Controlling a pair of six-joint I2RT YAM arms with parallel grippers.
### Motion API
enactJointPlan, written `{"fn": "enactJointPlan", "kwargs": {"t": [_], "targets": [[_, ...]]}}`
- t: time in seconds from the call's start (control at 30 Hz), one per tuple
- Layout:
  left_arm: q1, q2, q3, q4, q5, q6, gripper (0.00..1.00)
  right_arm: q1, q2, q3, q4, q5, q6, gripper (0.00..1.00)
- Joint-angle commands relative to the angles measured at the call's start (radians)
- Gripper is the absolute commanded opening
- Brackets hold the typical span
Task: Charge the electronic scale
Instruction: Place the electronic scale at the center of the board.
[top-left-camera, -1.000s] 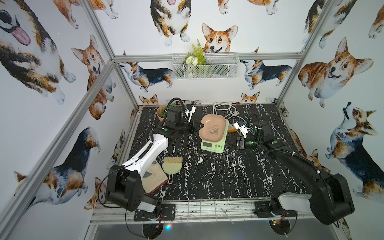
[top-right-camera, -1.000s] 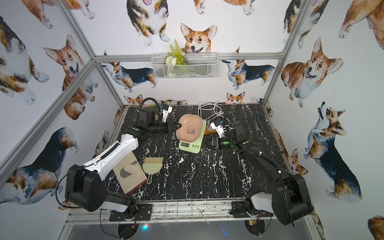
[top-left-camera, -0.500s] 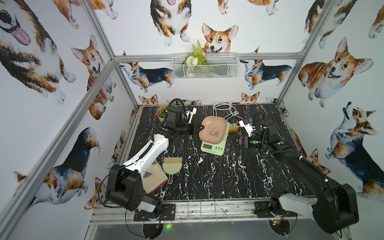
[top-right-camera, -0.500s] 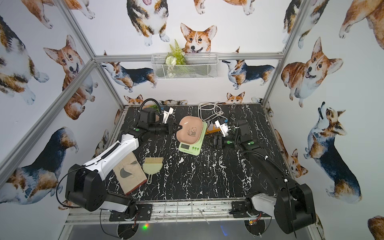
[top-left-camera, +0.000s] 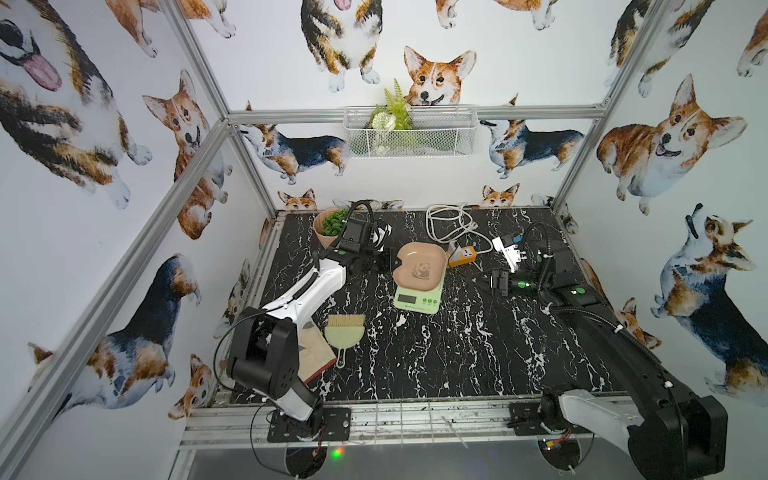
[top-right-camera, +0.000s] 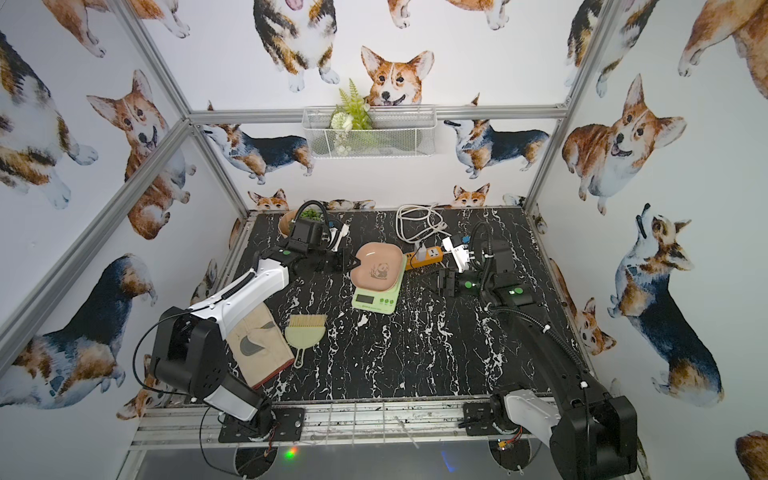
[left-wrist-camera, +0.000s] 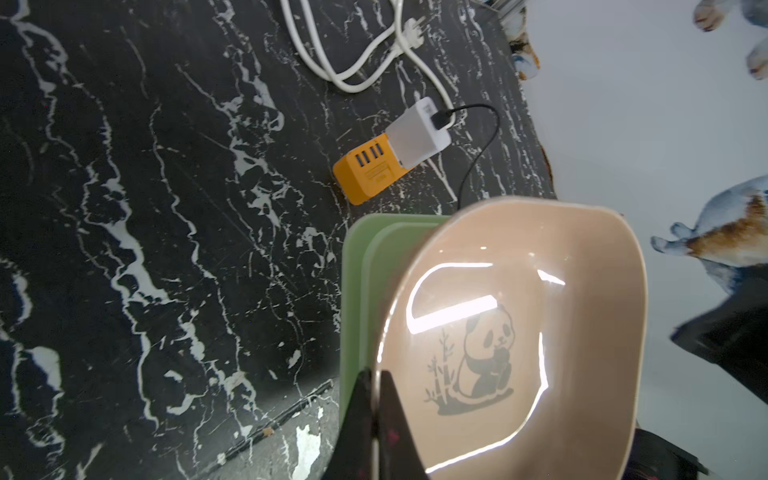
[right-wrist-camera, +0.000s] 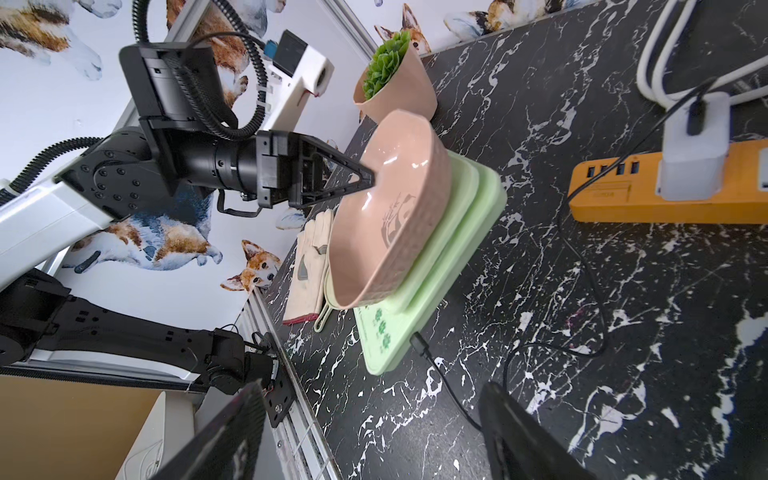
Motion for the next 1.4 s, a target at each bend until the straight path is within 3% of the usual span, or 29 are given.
{"fn": "enactJointPlan", "kwargs": {"t": [0.0,0.23,0.53,1.2,1.37], "targets": [[0.001,0.035,0.037,-0.061,-0.081,0.019,0.00,-0.004,-0.009,0.005,-0.011,0.019,-0.022,0.83],[0.004,0.130,0.078,-0.115,-0.192,0.014,0.00,-0.008,-0.014,0.003,-0.026,0.032,-0.026,0.83],[0.022,0.221,0.112,-0.079,-0.253,-0.036,0.00,-0.010,-0.030,-0.009,-0.039,0.059,-0.035,0.83],[0.051,0.378,0.191,-0.060,-0.255,-0.114,0.00,-0.025,-0.078,-0.038,-0.028,0.120,-0.036,0.83],[0.051,0.404,0.225,-0.097,-0.263,-0.095,0.11,-0.027,-0.075,-0.039,-0.032,0.120,-0.037,0.83]]}}
